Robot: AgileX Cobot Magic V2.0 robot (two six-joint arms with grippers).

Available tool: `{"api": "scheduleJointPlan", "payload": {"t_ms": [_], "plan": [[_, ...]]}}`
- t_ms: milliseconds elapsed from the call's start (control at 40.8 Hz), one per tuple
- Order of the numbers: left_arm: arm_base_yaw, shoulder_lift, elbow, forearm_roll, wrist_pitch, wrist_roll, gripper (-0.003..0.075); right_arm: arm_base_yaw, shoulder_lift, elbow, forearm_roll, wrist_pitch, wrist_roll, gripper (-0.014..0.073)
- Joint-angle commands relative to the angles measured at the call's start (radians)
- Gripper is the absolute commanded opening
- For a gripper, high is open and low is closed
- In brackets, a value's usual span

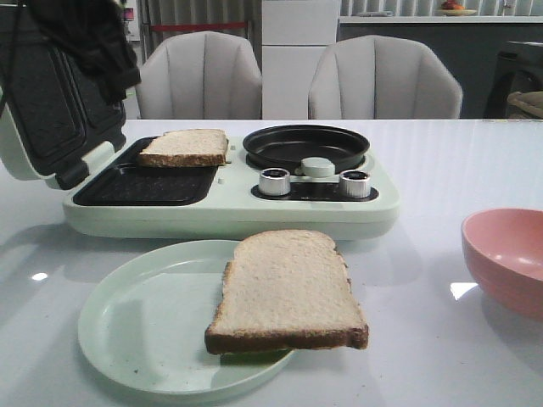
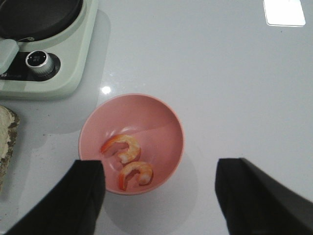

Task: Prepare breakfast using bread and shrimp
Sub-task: 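Withdraw the left gripper from the sandwich maker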

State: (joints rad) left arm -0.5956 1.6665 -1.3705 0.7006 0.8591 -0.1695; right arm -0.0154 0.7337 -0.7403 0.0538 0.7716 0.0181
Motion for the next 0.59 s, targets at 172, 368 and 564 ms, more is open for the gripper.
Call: {"api": "scheduleJointPlan", "payload": {"t_ms": [172,368,564], "plan": [[-0.009,-0.251,-0.035,-0.557,0.140,0.261,0.0476,-0.009,0.002,-0.033,0.000,-0.074,-0.003,0.0578],[-0.009,-0.377,-0.008,-0.790,0.174,0.323,0.0476,-0.009,0.002,-0.033,0.000,-0.074,-0.003,0.0578],[-0.009,-0.526,0.119,-0.809,0.117,0.323,0.0476,-0.009,0.002,-0.033,0.000,-0.074,-0.003,0.0578]]}}
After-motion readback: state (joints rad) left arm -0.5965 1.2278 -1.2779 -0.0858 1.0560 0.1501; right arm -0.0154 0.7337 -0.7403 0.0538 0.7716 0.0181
